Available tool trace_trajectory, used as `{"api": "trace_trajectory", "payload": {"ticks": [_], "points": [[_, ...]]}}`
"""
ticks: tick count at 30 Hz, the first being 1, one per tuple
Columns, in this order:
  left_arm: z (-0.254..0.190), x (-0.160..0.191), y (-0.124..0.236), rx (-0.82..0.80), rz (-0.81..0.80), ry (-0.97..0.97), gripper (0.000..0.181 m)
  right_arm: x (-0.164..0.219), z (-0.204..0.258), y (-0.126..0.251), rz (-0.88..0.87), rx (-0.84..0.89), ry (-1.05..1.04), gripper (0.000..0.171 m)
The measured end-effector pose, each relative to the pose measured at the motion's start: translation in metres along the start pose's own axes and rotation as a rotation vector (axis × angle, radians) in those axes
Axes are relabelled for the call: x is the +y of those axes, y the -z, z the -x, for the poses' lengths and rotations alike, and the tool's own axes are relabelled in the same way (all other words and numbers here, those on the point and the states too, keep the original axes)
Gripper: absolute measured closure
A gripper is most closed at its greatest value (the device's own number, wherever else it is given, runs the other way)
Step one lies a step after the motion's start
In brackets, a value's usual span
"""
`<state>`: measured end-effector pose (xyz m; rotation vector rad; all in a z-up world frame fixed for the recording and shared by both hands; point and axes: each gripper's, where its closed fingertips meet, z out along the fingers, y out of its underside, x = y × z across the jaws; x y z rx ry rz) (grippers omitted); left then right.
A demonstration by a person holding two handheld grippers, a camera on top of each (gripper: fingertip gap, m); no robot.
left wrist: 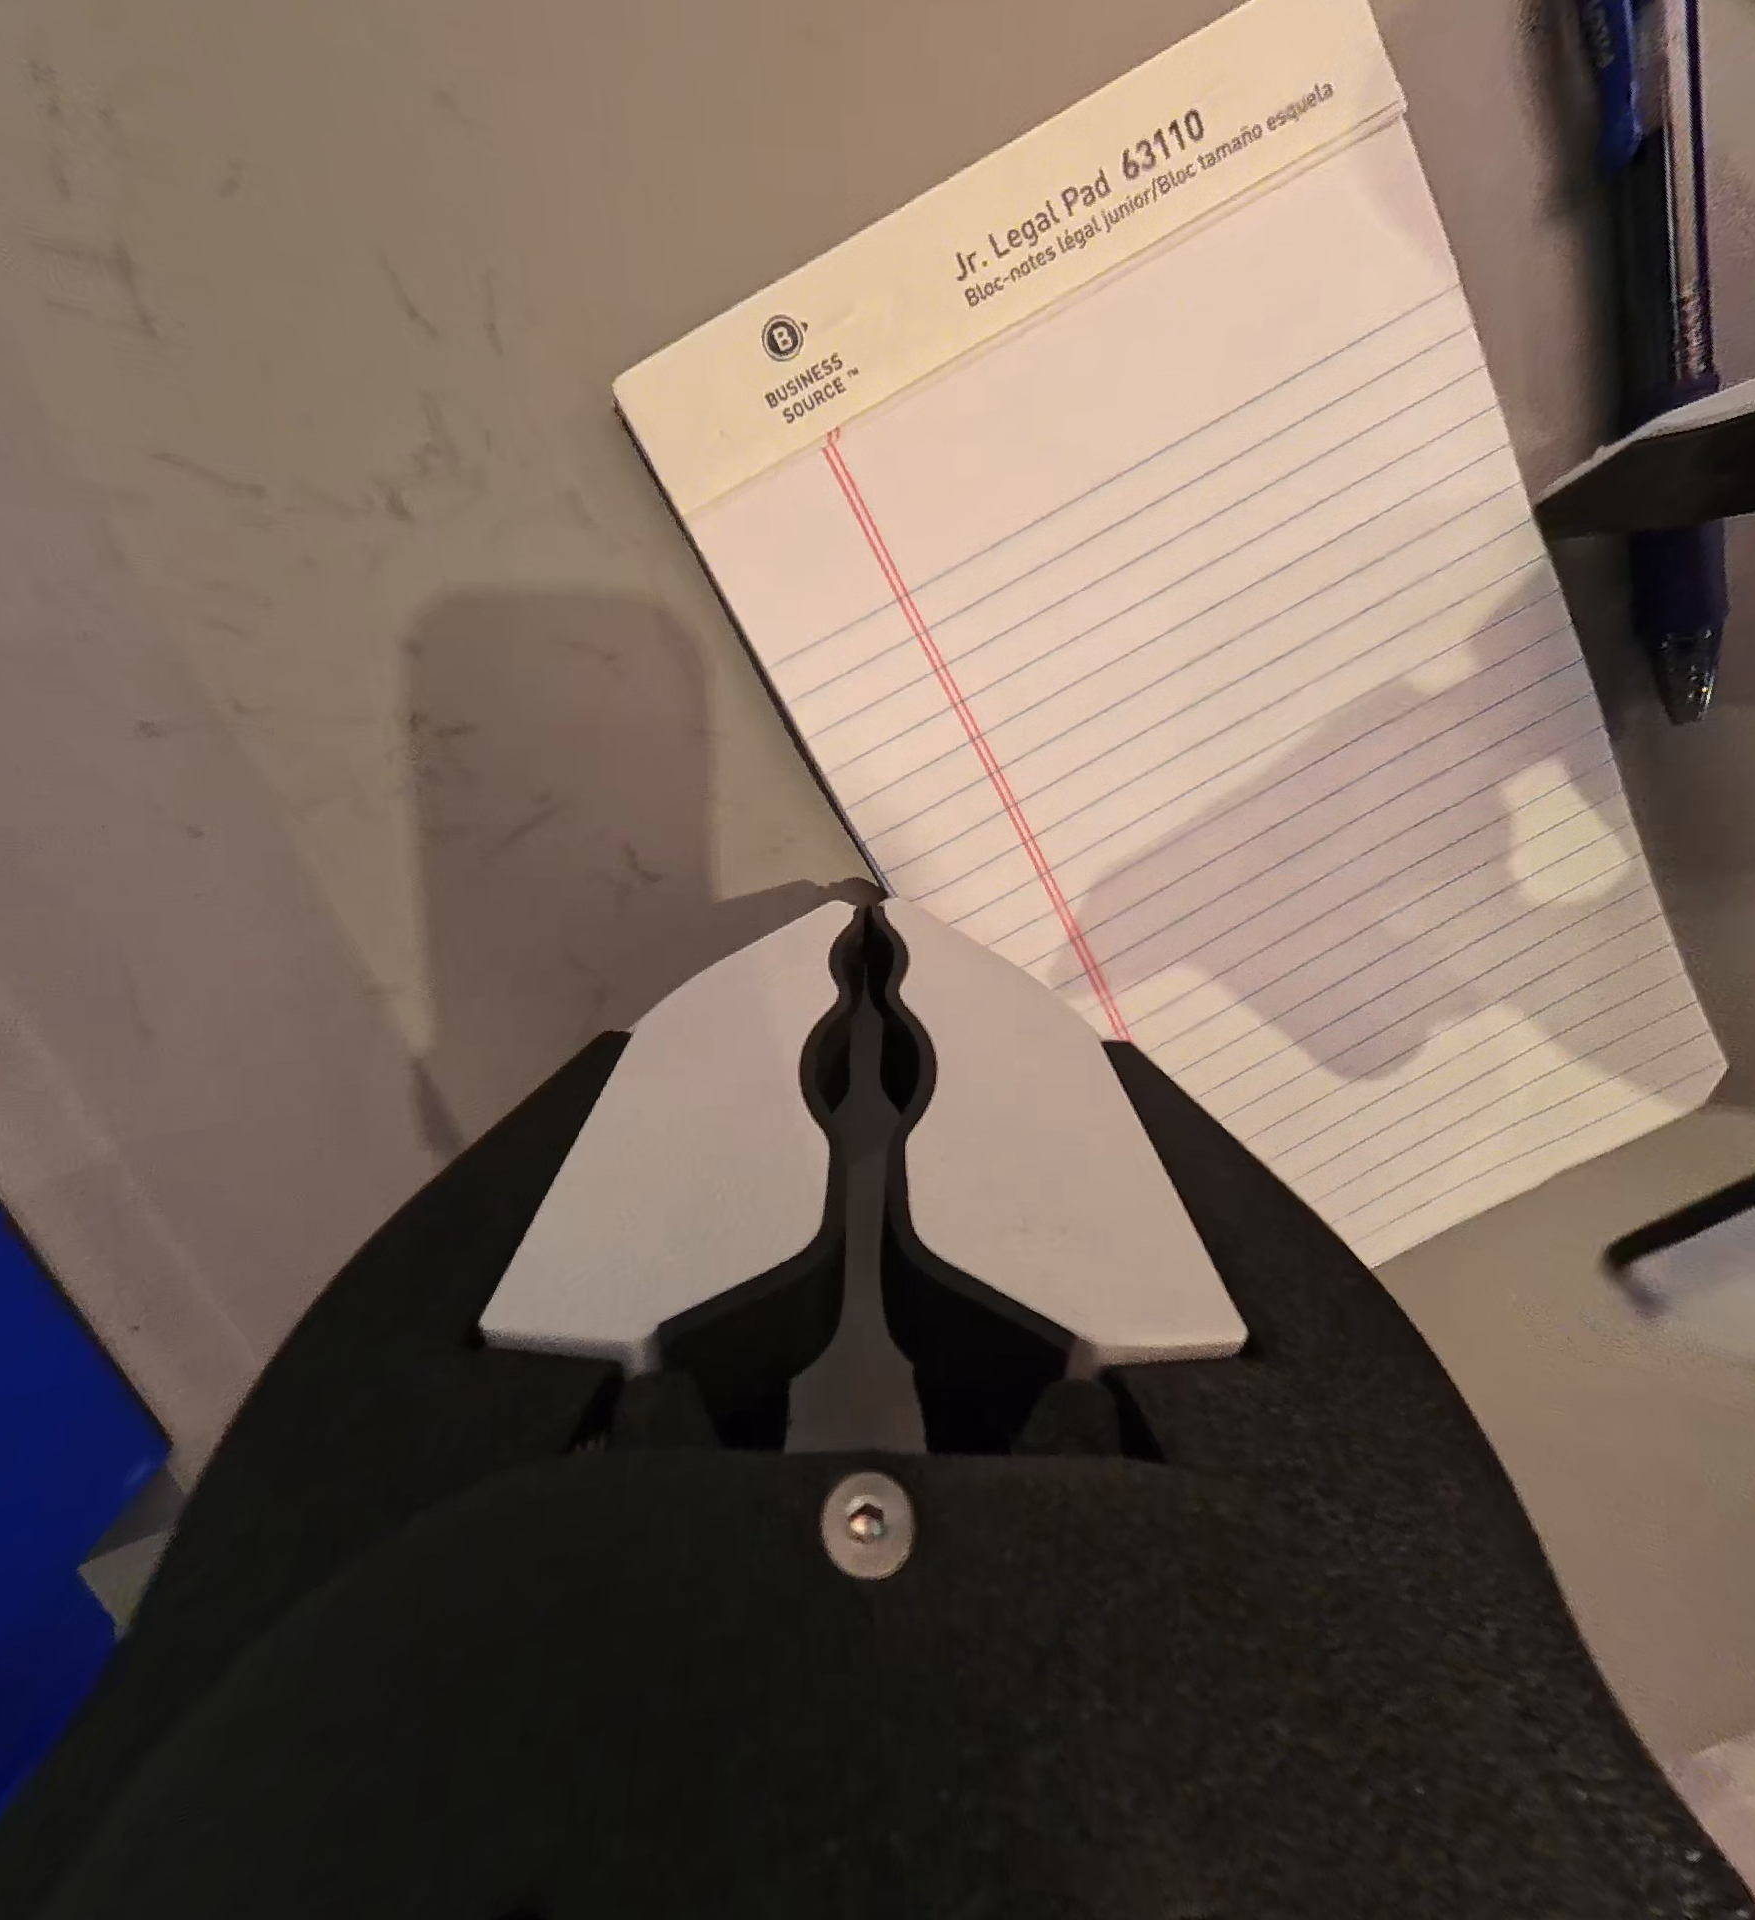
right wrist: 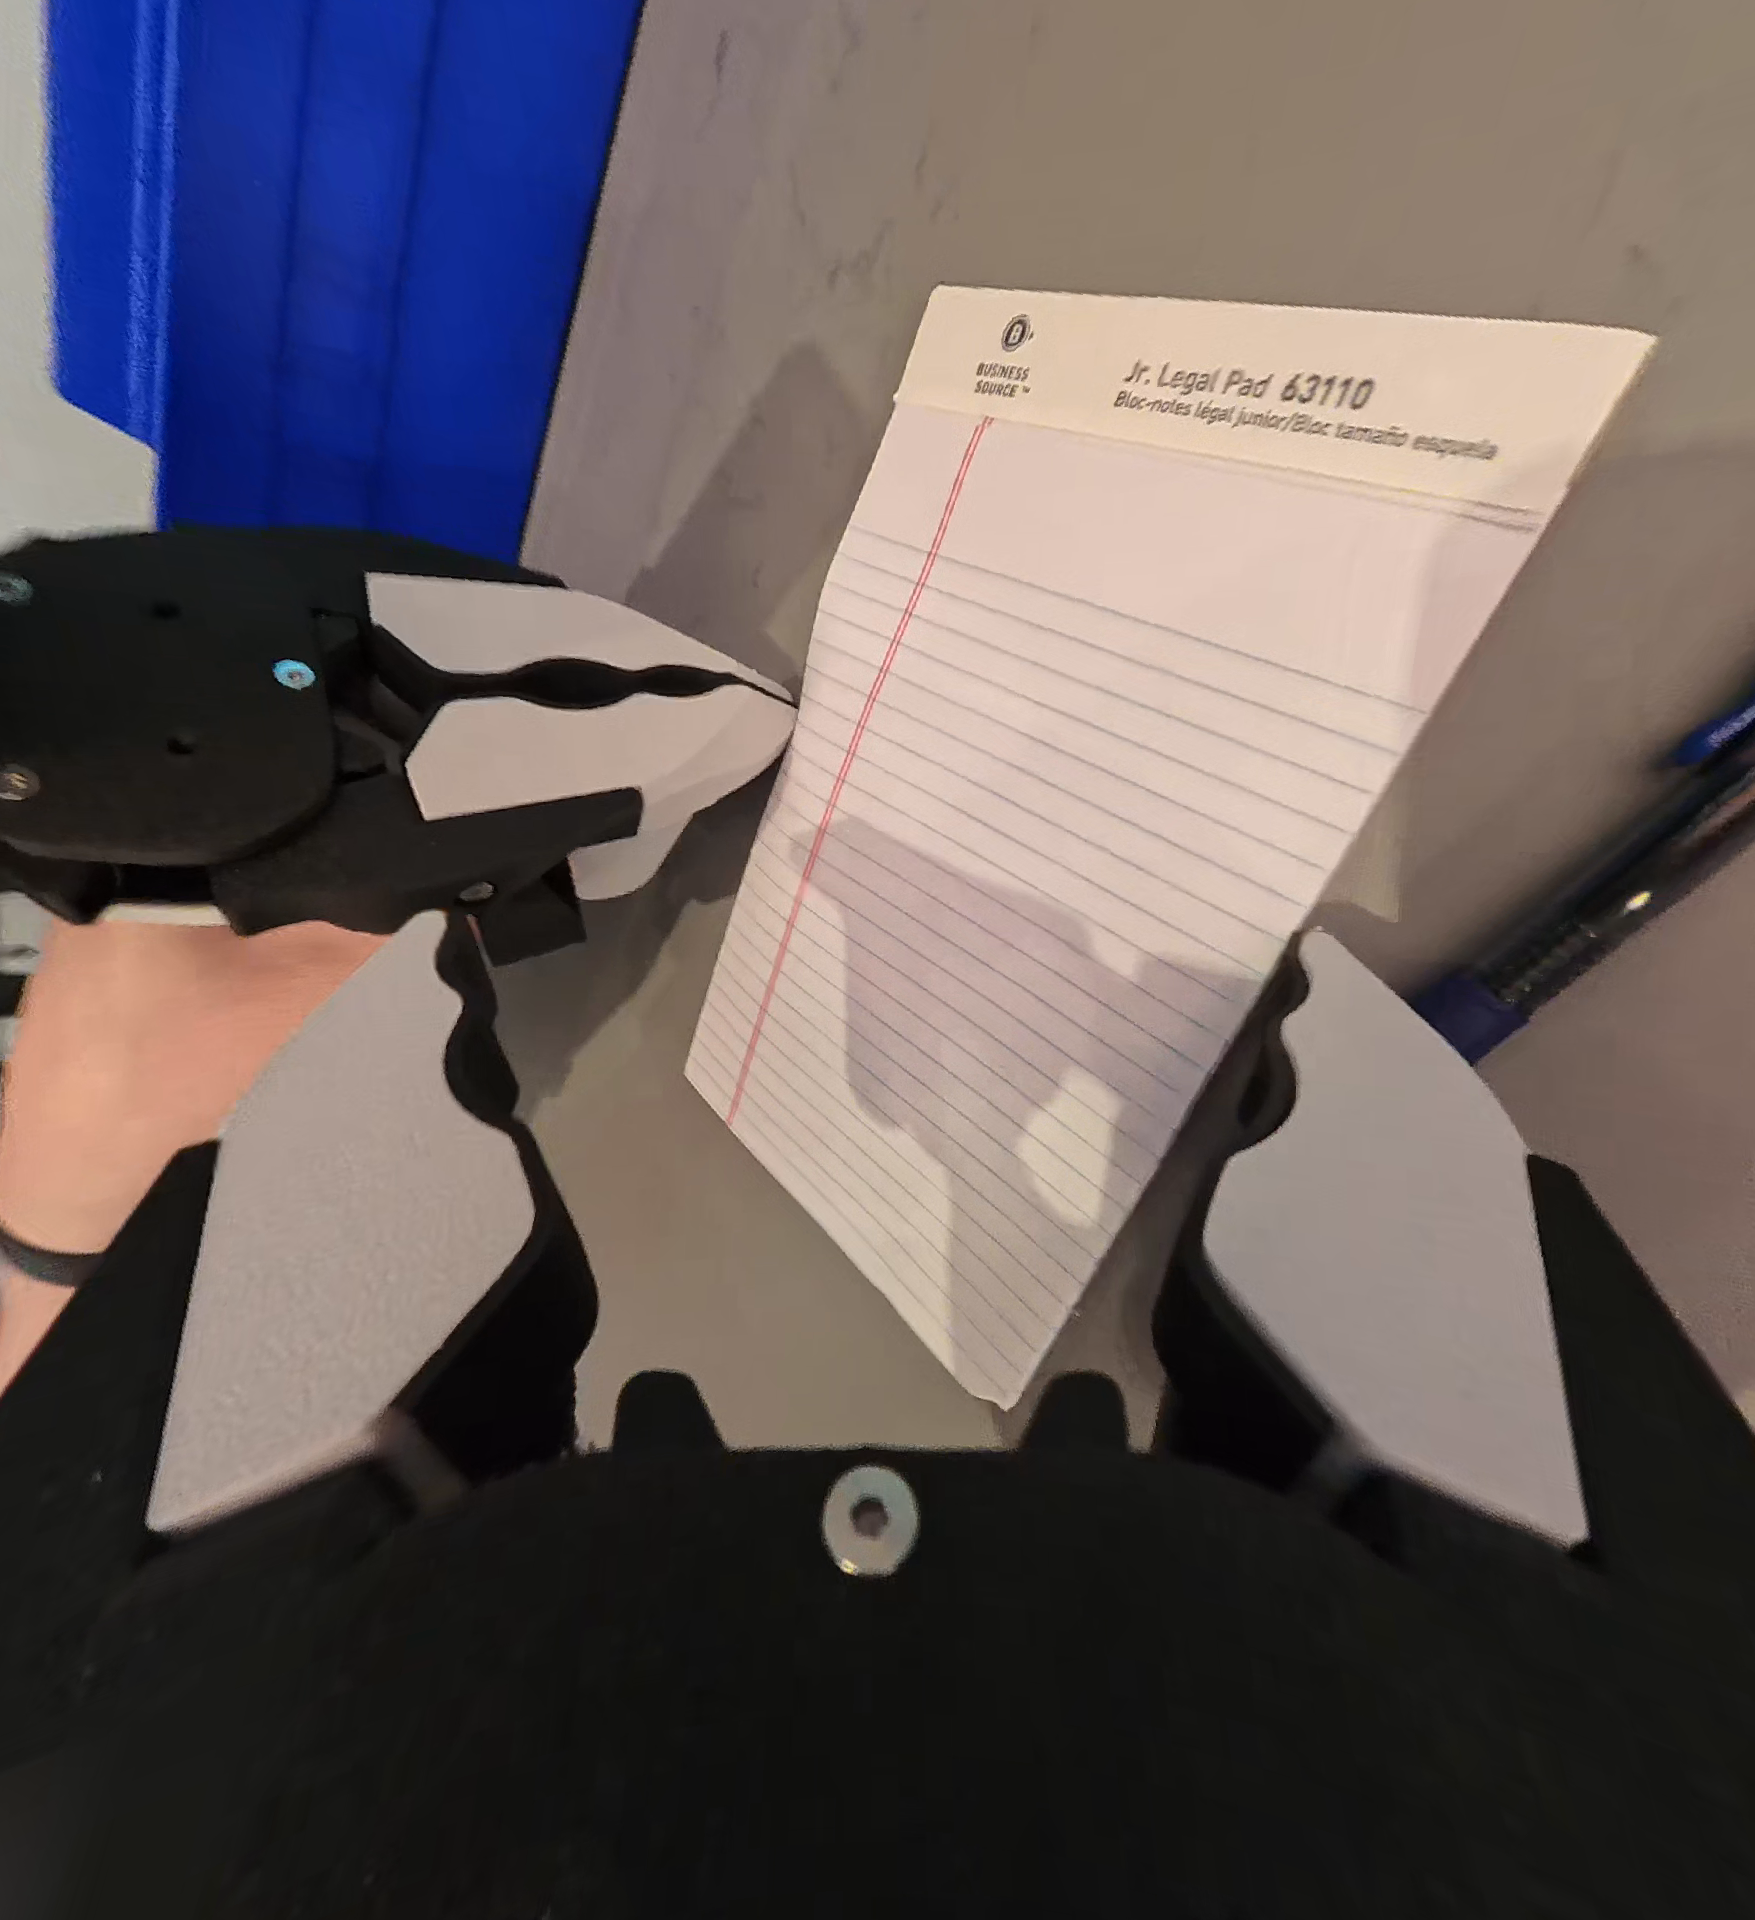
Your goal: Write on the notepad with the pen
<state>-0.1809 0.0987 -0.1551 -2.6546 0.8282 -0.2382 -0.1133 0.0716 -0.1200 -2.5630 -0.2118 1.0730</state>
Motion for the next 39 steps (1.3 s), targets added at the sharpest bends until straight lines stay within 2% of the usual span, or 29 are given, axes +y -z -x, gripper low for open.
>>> {"api": "trace_trajectory", "payload": {"ticks": [7, 12, 17, 22, 25, 29, 32, 36, 38, 39], "points": [[0.002, 0.0, 0.0, -0.007, -0.012, -0.012, 0.181, -0.024, -0.009, 0.026, -0.199, -0.307, -0.32, 0.063], [0.002, 0.0, 0.0, -0.007, -0.014, -0.019, 0.181, -0.027, -0.014, 0.034, -0.245, -0.425, -0.392, 0.071], [0.002, 0.0, 0.0, -0.005, -0.016, -0.023, 0.181, -0.029, -0.017, 0.038, -0.261, -0.462, -0.424, 0.079], [0.002, 0.0, 0.0, -0.001, -0.028, -0.014, 0.181, -0.023, -0.017, 0.042, -0.231, -0.5, -0.479, 0.101], [0.002, 0.0, 0.0, -0.003, -0.043, -0.007, 0.181, -0.005, -0.018, 0.038, -0.125, -0.461, -0.486, 0.096], [0.002, 0.0, 0.0, -0.004, -0.061, -0.007, 0.181, 0.003, -0.014, 0.038, -0.11, -0.444, -0.493, 0.096], [0.002, 0.0, 0.0, -0.001, -0.068, -0.005, 0.181, -0.004, -0.016, 0.04, -0.193, -0.48, -0.555, 0.098], [0.001, 0.0, 0.001, -0.003, -0.073, -0.007, 0.181, -0.019, -0.014, 0.05, -0.325, -0.615, -0.636, 0.124], [0.002, 0.0, 0.001, -0.003, -0.074, -0.007, 0.181, -0.019, -0.016, 0.046, -0.341, -0.599, -0.627, 0.125], [0.001, 0.0, 0.001, -0.001, -0.075, -0.007, 0.181, -0.017, -0.018, 0.044, -0.334, -0.571, -0.614, 0.119]]}}
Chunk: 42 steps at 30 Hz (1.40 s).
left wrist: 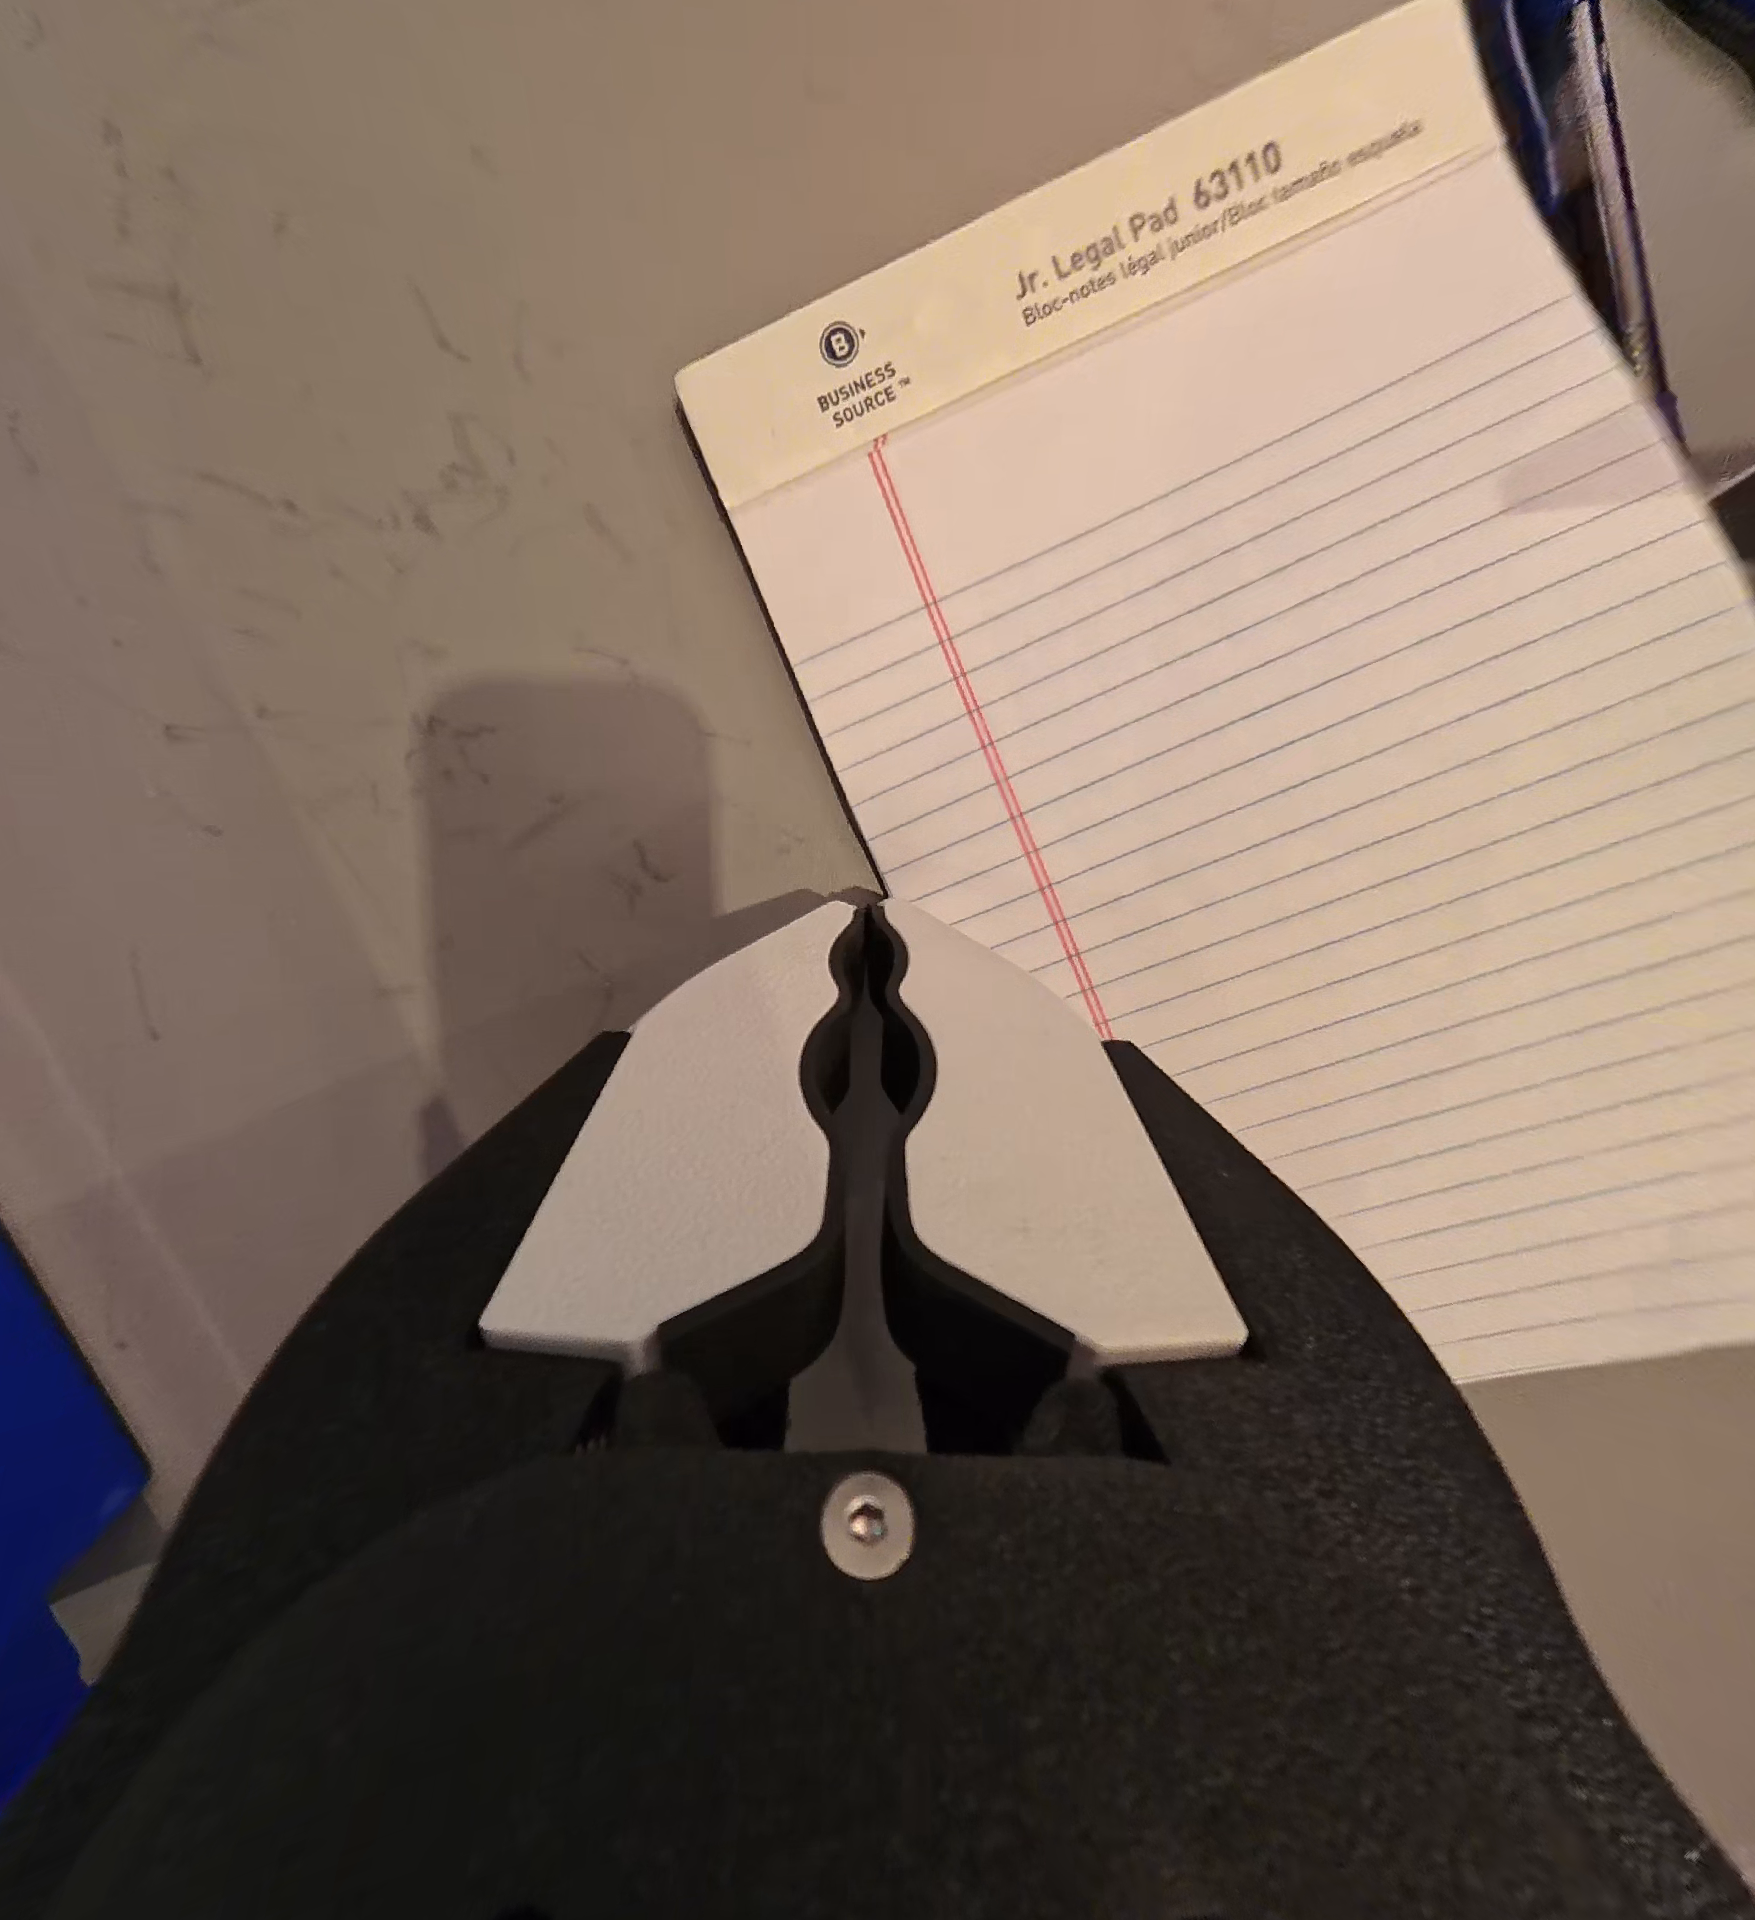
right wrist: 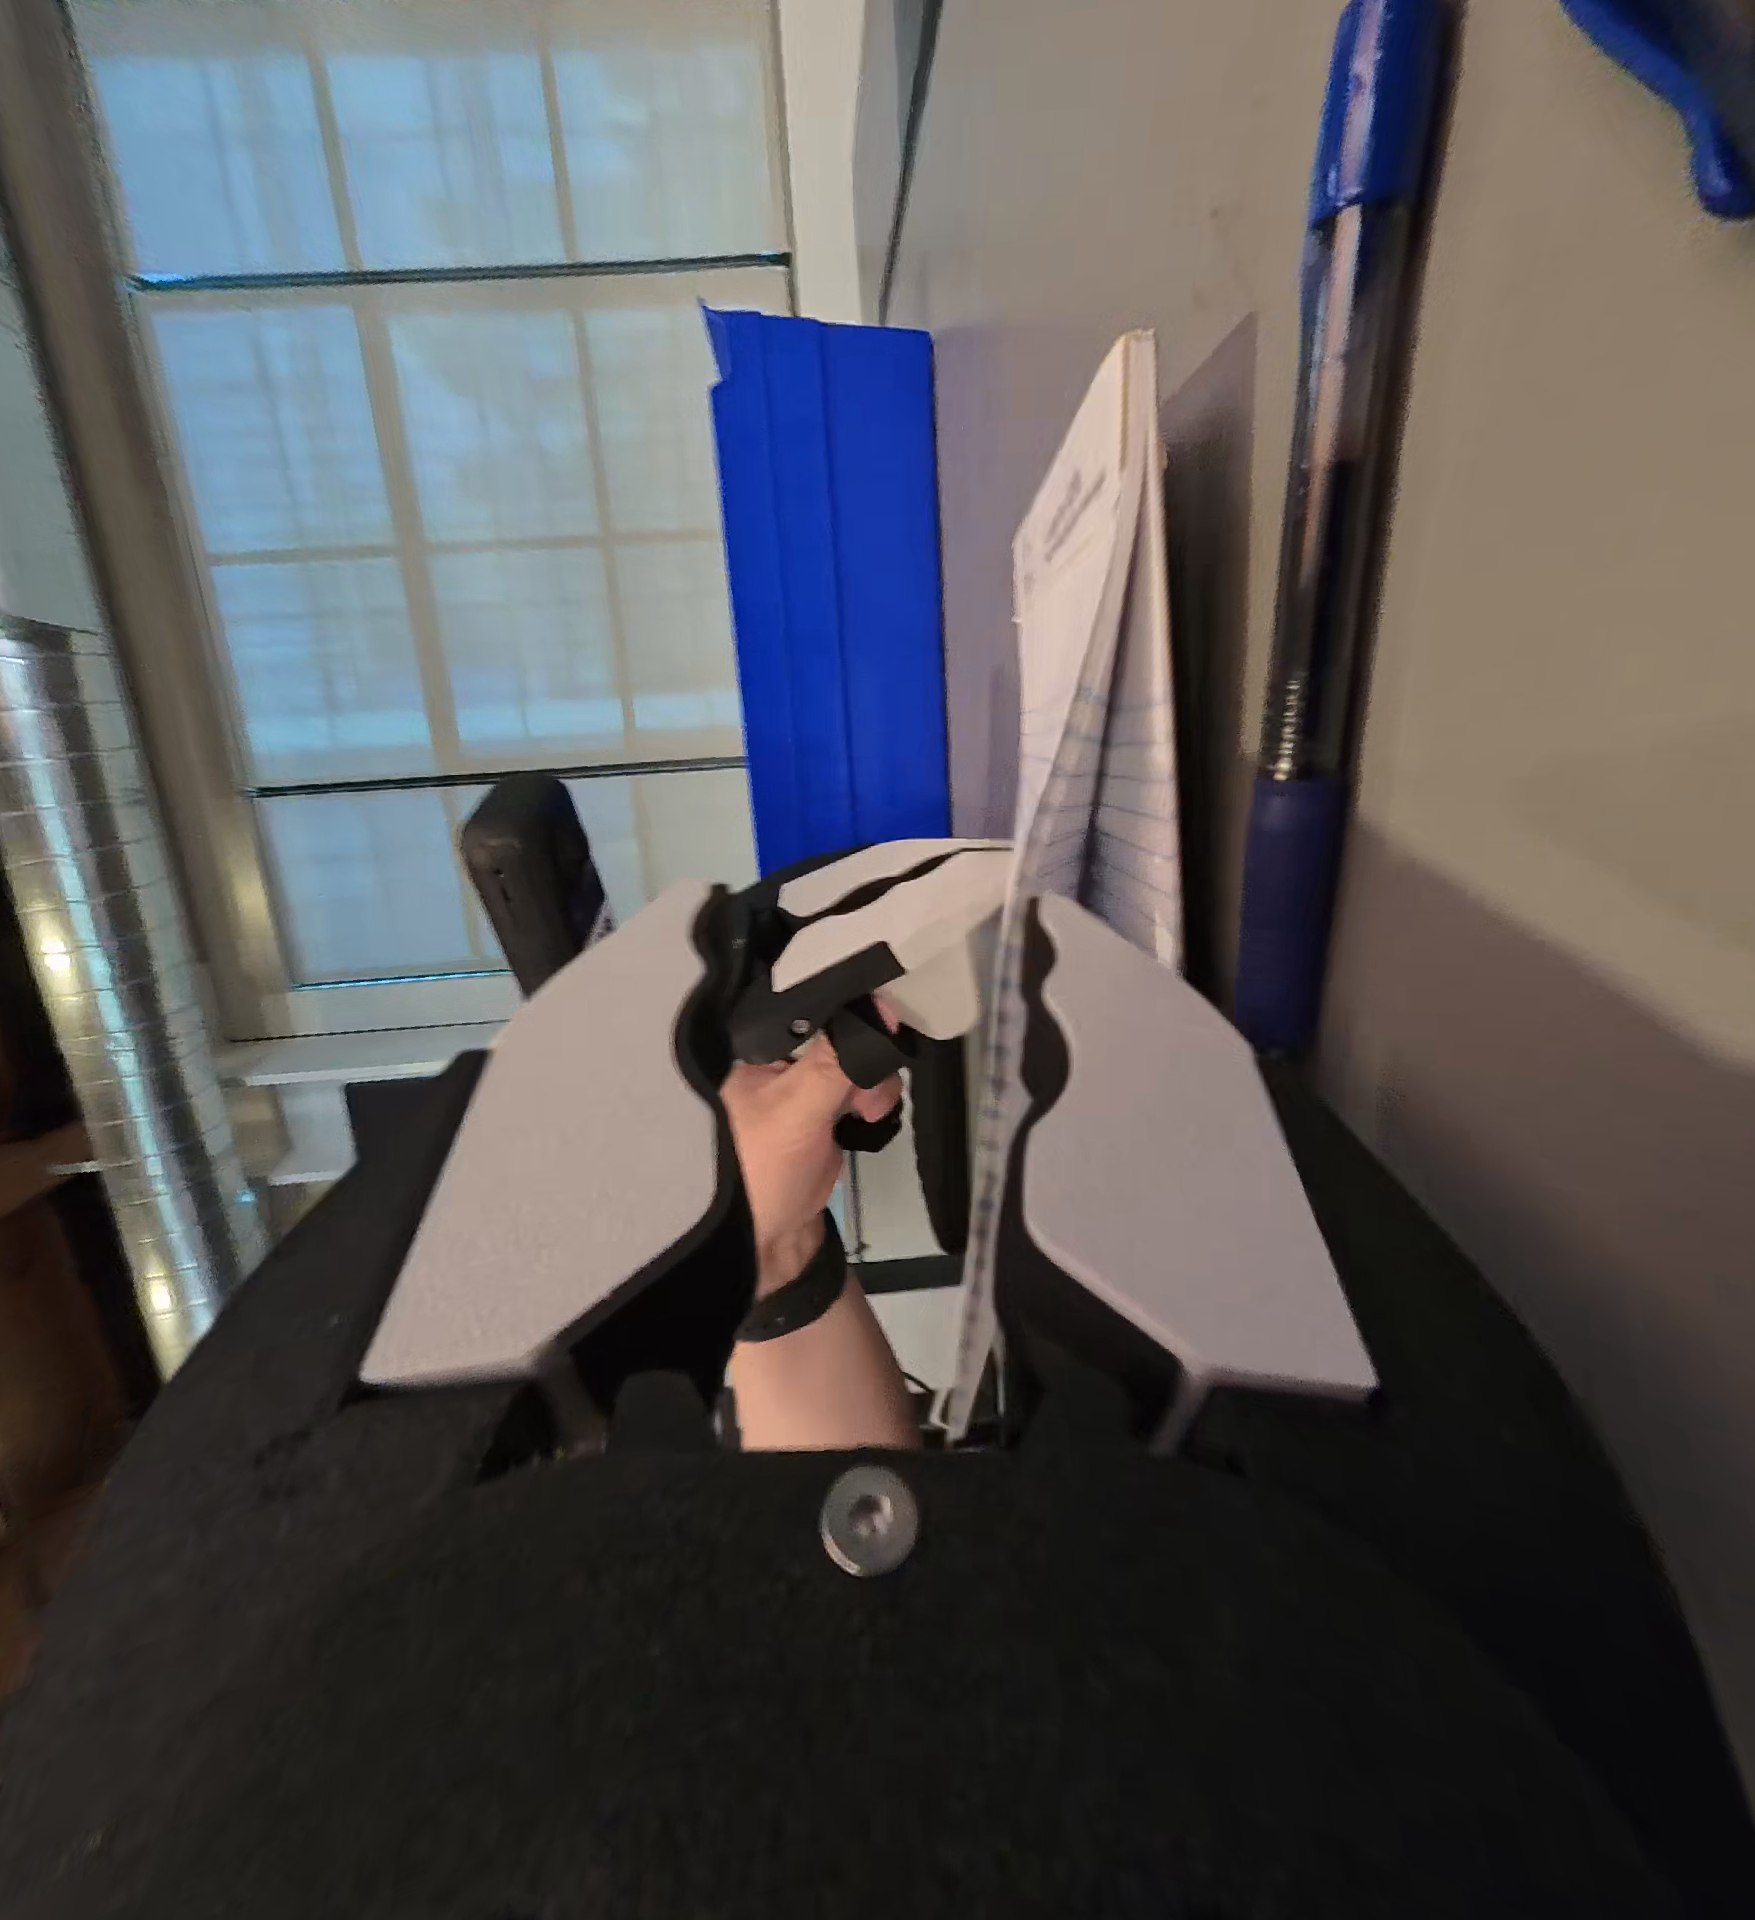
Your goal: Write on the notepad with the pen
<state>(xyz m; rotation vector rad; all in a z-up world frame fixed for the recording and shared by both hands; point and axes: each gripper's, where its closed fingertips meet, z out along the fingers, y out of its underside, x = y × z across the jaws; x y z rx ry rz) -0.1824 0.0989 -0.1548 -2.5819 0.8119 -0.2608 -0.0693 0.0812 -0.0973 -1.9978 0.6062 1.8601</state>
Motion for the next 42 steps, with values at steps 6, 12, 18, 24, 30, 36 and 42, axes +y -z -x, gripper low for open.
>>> {"api": "trace_trajectory", "payload": {"ticks": [6, 12, 18, 24, 30, 36, 42], "points": [[-0.003, 0.0, 0.0, 0.024, -0.004, 0.002, 0.181, 0.03, -0.005, -0.021, 0.109, 0.038, -0.004, 0.095], [-0.004, 0.001, 0.0, 0.041, -0.016, 0.007, 0.181, 0.031, -0.013, -0.027, 0.124, 0.061, 0.036, 0.133], [-0.004, 0.003, 0.004, 0.1, -0.034, 0.047, 0.181, 0.034, -0.017, -0.024, 0.179, 0.107, 0.156, 0.168], [0.001, -0.012, 0.027, 0.226, -0.215, 0.177, 0.18, 0.036, 0.007, -0.015, 0.232, 0.071, 0.354, 0.169], [-0.016, -0.012, 0.044, 0.365, -0.314, 0.214, 0.169, 0.053, 0.04, -0.003, 0.378, 0.022, 0.625, 0.169], [-0.037, -0.01, 0.067, 0.57, -0.438, 0.252, 0.162, 0.073, 0.093, 0.009, 0.457, -0.095, 0.742, 0.169], [-0.046, -0.017, 0.089, 0.657, -0.602, 0.165, 0.14, 0.088, 0.148, 0.024, 0.508, -0.241, 0.745, 0.168]]}}
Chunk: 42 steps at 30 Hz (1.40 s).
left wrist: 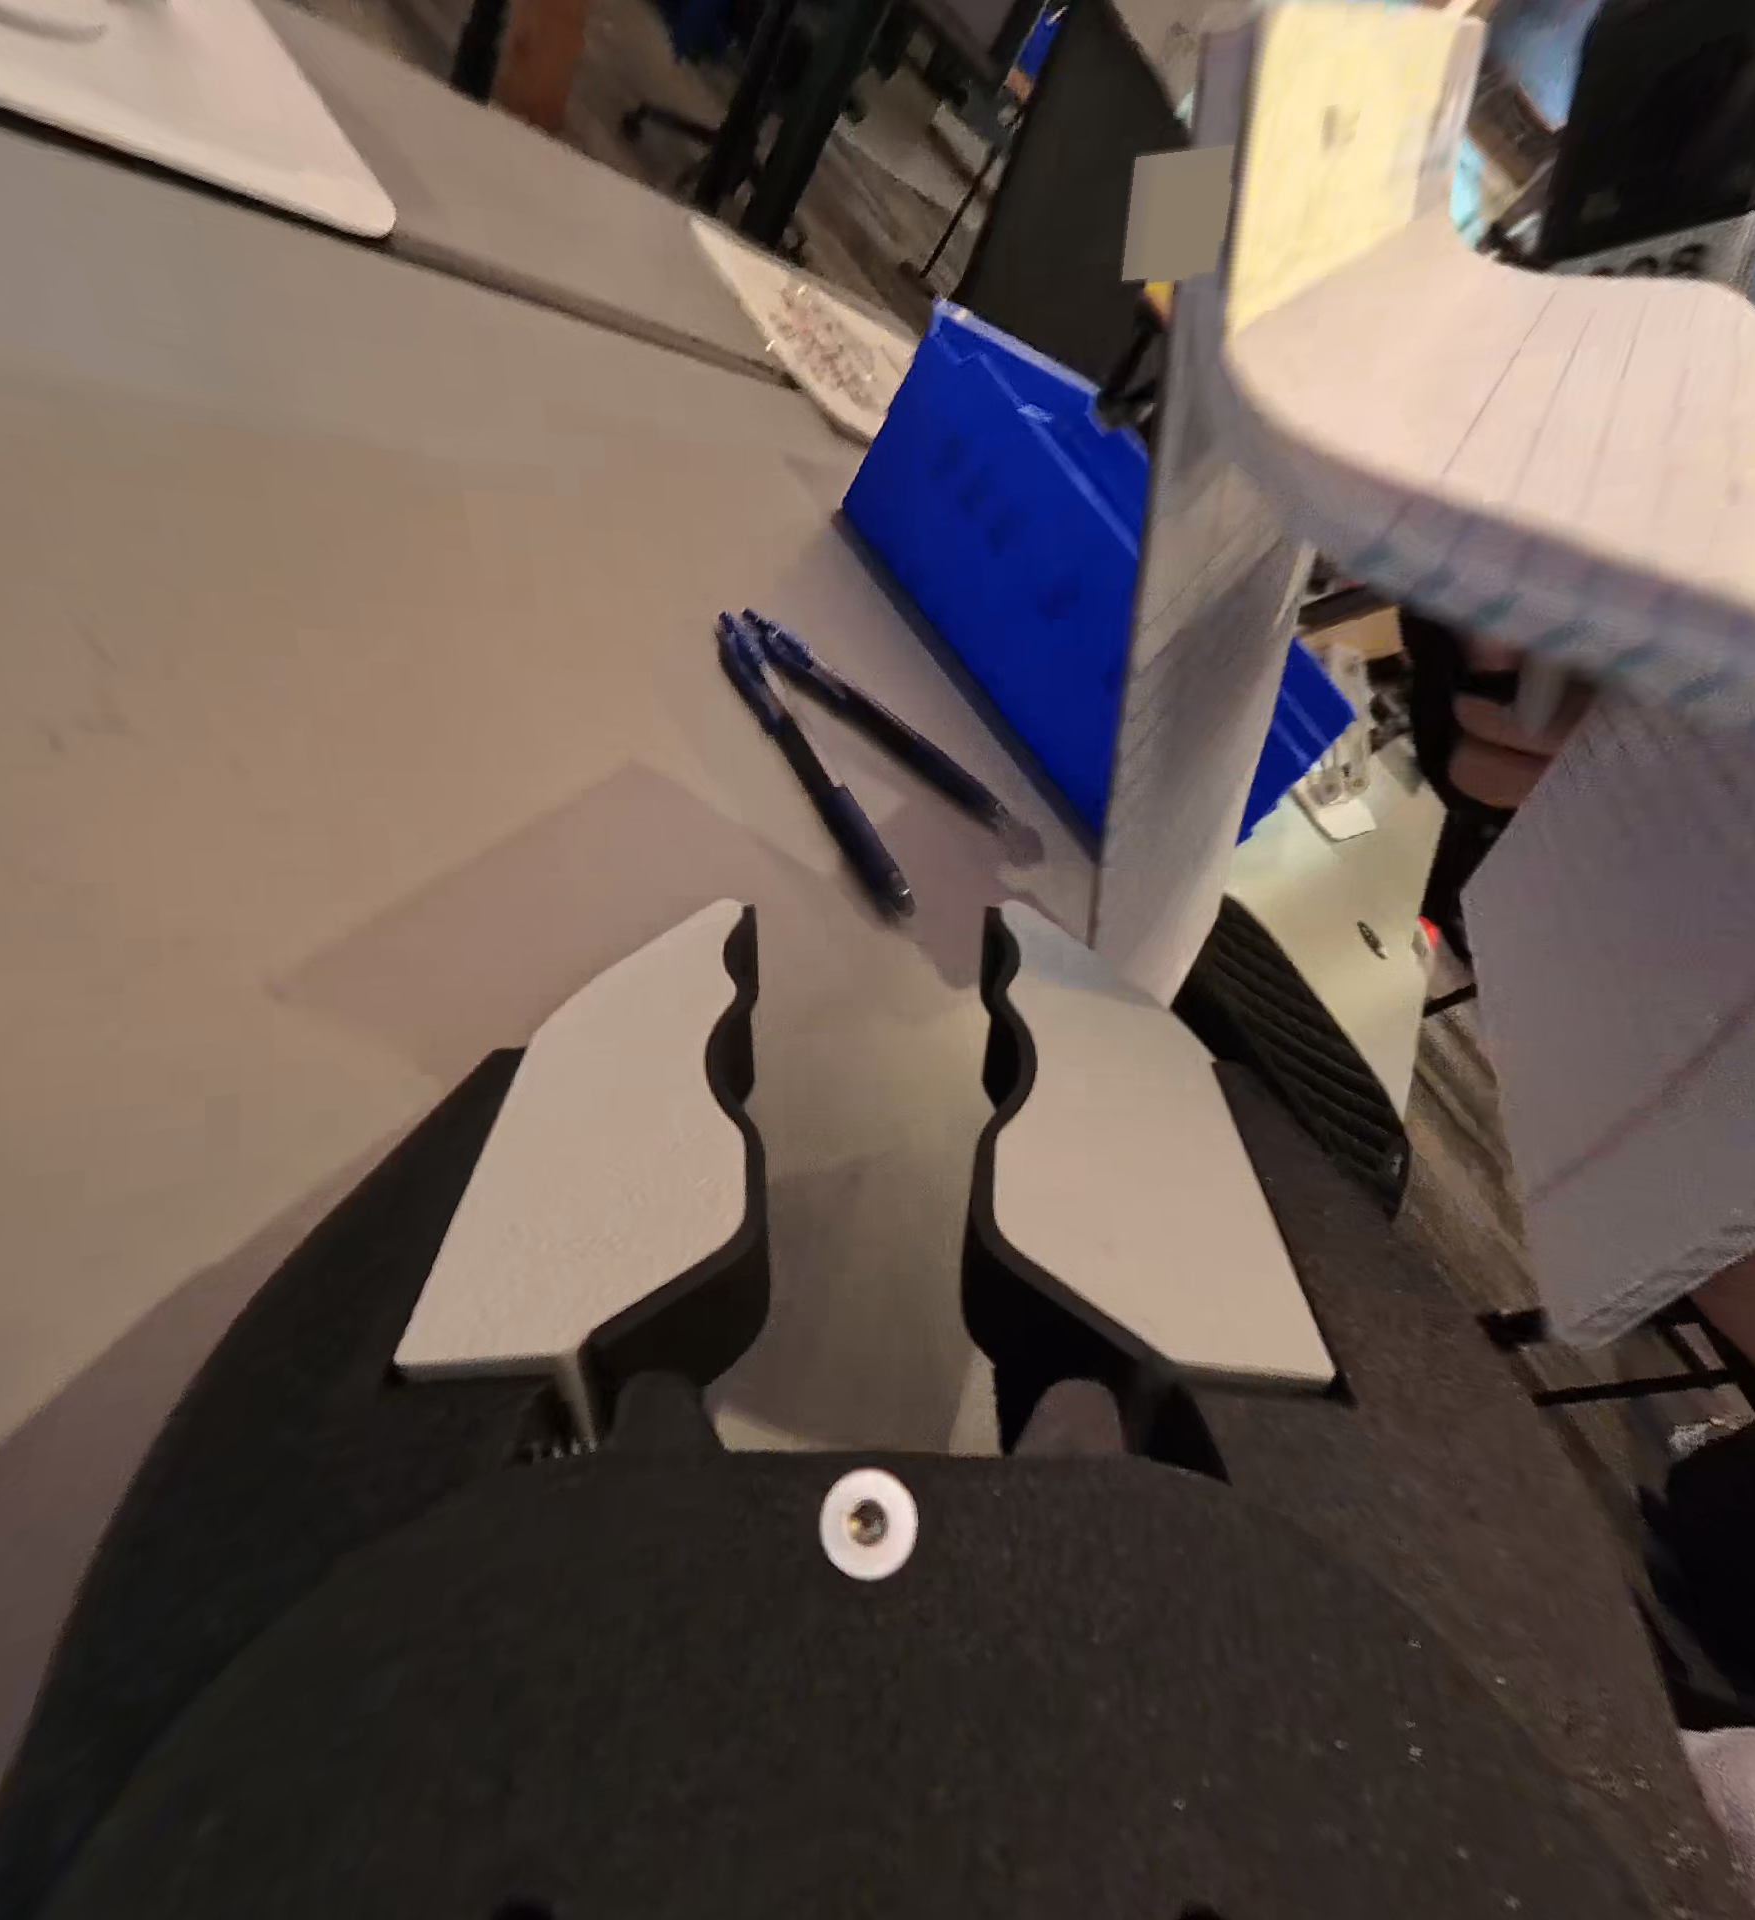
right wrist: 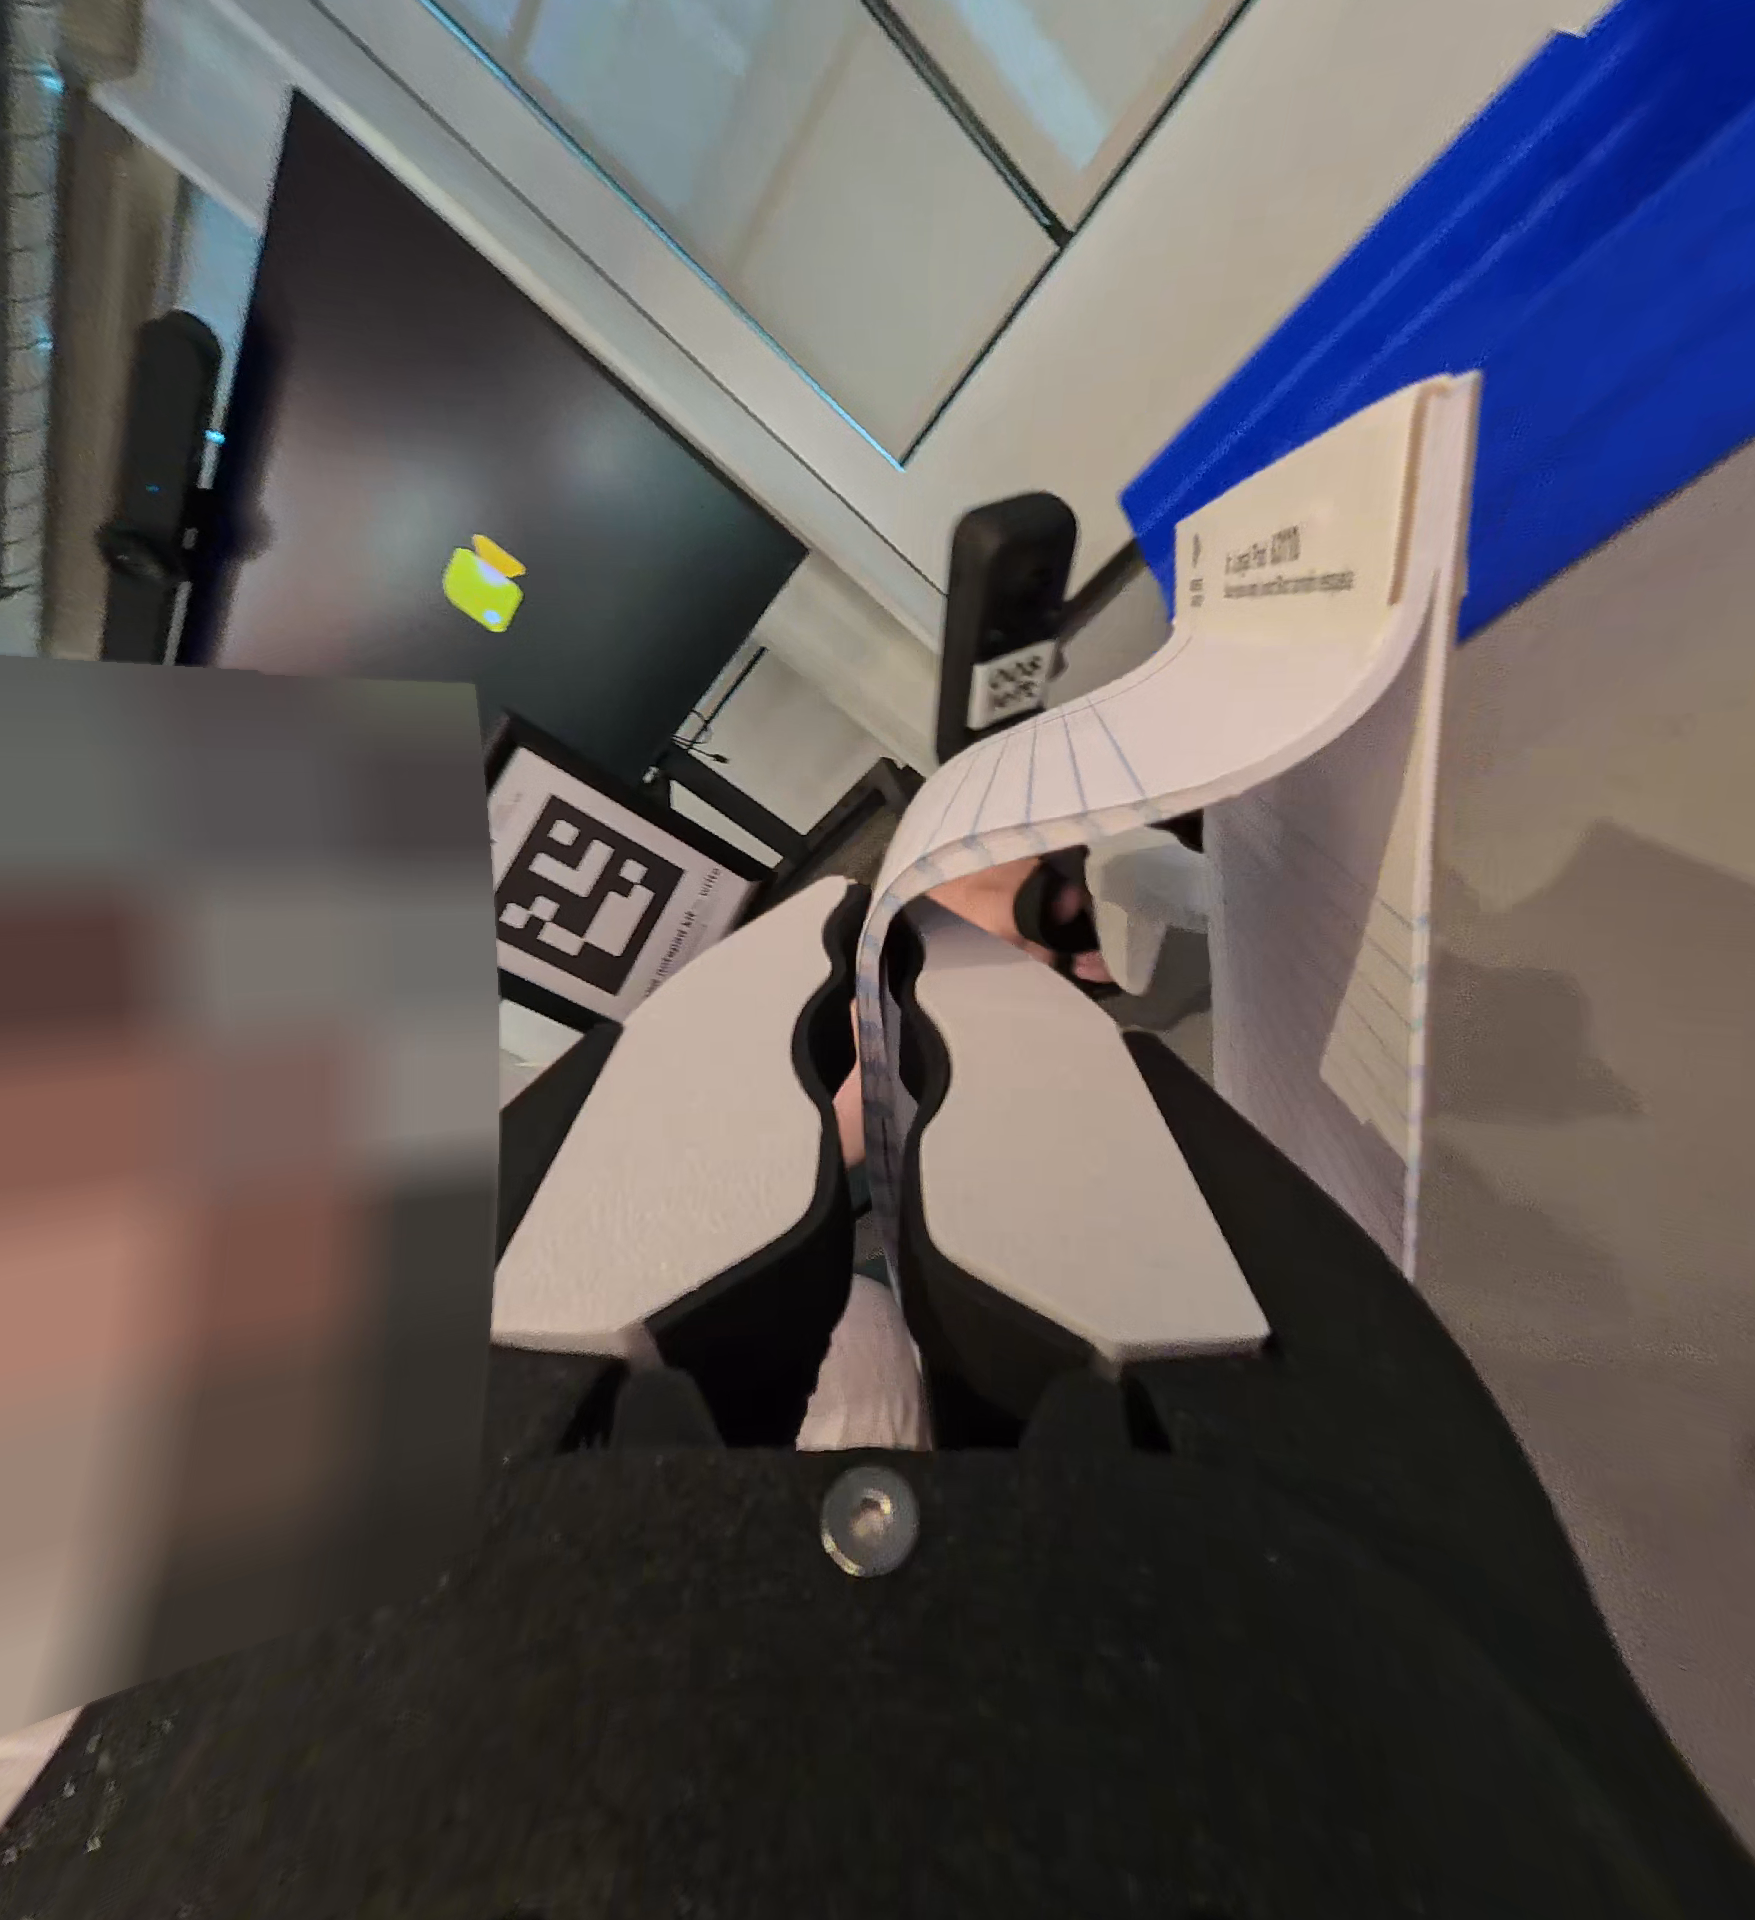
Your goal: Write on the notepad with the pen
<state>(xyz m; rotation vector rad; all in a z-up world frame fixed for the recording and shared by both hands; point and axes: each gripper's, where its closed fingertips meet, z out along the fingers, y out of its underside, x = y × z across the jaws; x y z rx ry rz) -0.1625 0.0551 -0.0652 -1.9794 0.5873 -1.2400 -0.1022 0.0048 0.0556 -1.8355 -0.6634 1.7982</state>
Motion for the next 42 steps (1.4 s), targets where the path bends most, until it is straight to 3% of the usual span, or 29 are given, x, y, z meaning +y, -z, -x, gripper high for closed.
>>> {"api": "trace_trajectory", "payload": {"ticks": [5, 9, 18, 25, 34, 42], "points": [[-0.038, -0.019, 0.001, 0.178, -0.125, -0.076, 0.129, -0.014, 0.035, 0.002, 0.002, -0.078, 0.027, 0.168], [-0.071, -0.025, 0.001, 0.318, -0.139, -0.117, 0.143, -0.017, 0.044, -0.001, 0.009, -0.084, 0.047, 0.168], [-0.077, -0.034, 0.021, 0.469, -0.206, 0.013, 0.137, -0.02, 0.062, 0.005, 0.013, -0.114, 0.083, 0.168], [-0.107, -0.035, 0.026, 0.65, -0.232, 0.025, 0.128, -0.027, 0.07, 0.01, -0.006, -0.125, 0.1, 0.168], [-0.137, -0.043, 0.058, 0.972, -0.291, 0.141, 0.121, -0.025, 0.078, 0.014, 0.004, -0.144, 0.126, 0.168], [-0.149, -0.042, 0.046, 0.999, -0.268, 0.167, 0.117, -0.019, 0.071, 0.011, 0.033, -0.12, 0.137, 0.168]]}}
